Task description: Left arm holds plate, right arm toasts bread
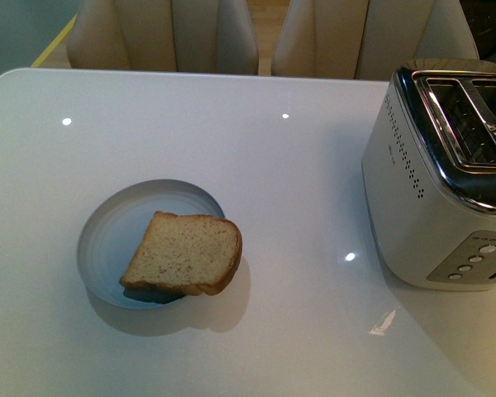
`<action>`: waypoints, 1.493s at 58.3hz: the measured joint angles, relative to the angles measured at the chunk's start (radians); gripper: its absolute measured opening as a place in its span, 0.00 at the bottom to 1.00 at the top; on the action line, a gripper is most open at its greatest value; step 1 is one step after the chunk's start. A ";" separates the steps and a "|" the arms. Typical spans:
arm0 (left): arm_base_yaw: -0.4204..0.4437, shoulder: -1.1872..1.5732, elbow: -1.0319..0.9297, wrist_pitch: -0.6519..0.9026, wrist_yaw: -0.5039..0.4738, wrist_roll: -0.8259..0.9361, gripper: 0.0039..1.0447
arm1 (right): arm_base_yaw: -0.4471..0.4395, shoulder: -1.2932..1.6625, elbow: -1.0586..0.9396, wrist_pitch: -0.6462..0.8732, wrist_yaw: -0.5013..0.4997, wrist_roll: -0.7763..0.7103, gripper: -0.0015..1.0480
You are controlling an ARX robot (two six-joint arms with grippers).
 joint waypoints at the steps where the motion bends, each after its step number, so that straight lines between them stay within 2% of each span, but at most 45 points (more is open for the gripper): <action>1: 0.000 0.000 0.000 0.000 0.000 0.000 0.93 | 0.000 0.000 0.000 0.000 0.000 0.000 0.91; 29: 0.000 0.000 0.000 0.000 0.000 0.000 0.93 | 0.000 0.000 0.000 0.000 0.000 0.000 0.91; 35: 0.008 0.183 0.120 -0.276 0.072 -0.124 0.93 | 0.000 0.000 0.000 0.000 -0.001 0.000 0.91; 38: 0.008 0.281 0.147 -0.296 0.076 -0.166 0.93 | 0.000 0.000 0.000 0.000 -0.001 0.000 0.91; 45: 0.007 0.460 0.176 -0.167 0.087 -0.214 0.93 | 0.000 0.000 0.000 0.000 0.000 0.000 0.91; 54: 0.002 0.798 0.217 0.124 0.137 -0.290 0.93 | 0.000 0.000 0.000 0.000 0.000 0.000 0.91; 66: -0.048 1.359 0.309 0.464 0.090 -0.347 0.93 | 0.000 0.000 0.000 0.000 0.000 0.000 0.91; 76: -0.077 1.695 0.381 0.565 0.060 -0.388 0.93 | 0.000 0.000 0.000 0.000 0.000 0.000 0.91; 87: -0.101 1.923 0.449 0.602 0.048 -0.413 0.93 | 0.000 0.000 0.000 0.000 0.000 0.000 0.91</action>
